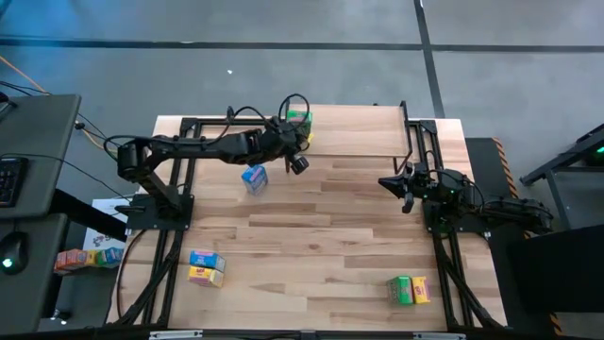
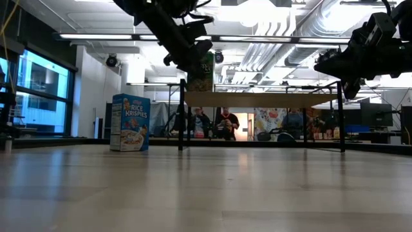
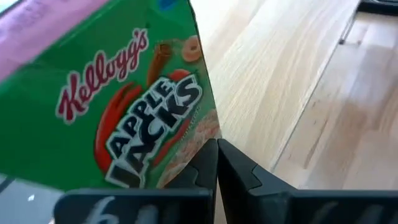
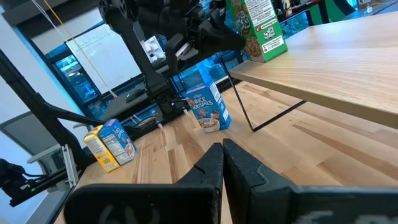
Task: Stack cereal on shelf
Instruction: Put the top green cereal box on the shelf
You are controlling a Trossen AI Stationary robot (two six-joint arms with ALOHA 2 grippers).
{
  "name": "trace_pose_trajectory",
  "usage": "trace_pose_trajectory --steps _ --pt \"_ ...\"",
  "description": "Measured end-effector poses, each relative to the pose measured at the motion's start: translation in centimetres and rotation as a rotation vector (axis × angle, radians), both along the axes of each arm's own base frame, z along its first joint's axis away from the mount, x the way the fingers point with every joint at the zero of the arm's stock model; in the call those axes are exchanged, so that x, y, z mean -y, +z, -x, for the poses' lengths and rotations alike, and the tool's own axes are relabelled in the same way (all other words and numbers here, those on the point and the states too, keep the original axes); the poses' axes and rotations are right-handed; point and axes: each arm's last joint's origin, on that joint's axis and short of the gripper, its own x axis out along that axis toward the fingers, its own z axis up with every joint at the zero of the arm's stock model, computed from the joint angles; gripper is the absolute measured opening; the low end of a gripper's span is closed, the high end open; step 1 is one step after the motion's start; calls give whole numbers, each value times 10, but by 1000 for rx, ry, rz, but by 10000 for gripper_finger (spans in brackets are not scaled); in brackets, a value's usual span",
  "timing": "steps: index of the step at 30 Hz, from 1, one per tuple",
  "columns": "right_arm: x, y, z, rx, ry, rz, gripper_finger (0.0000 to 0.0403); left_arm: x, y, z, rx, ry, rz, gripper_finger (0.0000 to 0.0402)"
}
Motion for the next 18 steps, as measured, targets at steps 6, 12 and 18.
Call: trace_pose_trajectory --steps 6,12,18 --pt "0 0 0 0 0 0 0 -12 0 4 -46 -19 -45 0" --pt "0 0 0 0 0 0 0 -21 0 5 -54 -114 -42 0" --pt "0 0 0 0 0 0 0 -29 1 6 -41 -110 -57 0"
